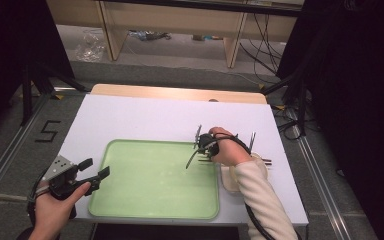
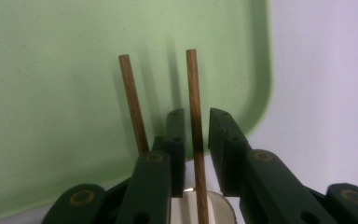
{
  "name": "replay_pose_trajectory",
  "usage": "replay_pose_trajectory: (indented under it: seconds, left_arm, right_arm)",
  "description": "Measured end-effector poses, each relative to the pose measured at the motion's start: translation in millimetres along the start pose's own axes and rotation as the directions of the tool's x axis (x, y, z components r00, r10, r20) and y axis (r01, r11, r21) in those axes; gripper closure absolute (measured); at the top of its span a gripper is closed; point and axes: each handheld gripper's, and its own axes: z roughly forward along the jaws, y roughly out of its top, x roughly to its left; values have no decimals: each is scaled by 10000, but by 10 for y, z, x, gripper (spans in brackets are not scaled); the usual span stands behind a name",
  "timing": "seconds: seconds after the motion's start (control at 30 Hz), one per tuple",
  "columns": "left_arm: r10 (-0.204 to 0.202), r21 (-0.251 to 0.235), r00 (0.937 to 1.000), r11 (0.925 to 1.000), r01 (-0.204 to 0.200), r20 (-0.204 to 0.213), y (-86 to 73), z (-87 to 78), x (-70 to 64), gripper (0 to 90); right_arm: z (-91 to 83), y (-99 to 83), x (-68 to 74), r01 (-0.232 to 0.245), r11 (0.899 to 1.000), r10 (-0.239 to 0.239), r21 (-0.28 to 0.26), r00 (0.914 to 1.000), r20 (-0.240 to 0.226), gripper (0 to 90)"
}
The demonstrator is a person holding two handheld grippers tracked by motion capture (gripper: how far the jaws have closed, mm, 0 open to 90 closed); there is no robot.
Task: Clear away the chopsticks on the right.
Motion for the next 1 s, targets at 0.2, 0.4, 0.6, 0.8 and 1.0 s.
replay_pose_trajectory:
  seconds: [0.2, 0.4, 0.6, 0.8, 1.0]
  left_arm:
    - [-1, -5, 10000, 10000, 1, 8, 0, 2, -1, 269]
    - [-12, -18, 10000, 10000, 12, 10, 0, 0, -1, 269]
    - [-20, -37, 10000, 10000, 20, 14, 1, -1, -1, 269]
    - [-36, -30, 10000, 10000, 36, 14, 0, 0, 1, 269]
    - [-45, -32, 10000, 10000, 45, 19, 0, 0, 3, 269]
  right_arm:
    - [45, -9, -12, 253, 9997, -253, -12, 9997, 2, 825]
    - [49, -3, -16, 533, 9986, -533, -13, 9986, 40, 864]
    - [27, -1, -5, 715, 9974, -712, -84, 9969, 346, 873]
    - [-34, 10, -4, 1014, 9947, -997, -161, 9913, 863, 874]
    - [-136, 24, -17, 953, 9946, -894, -420, 9882, 1246, 874]
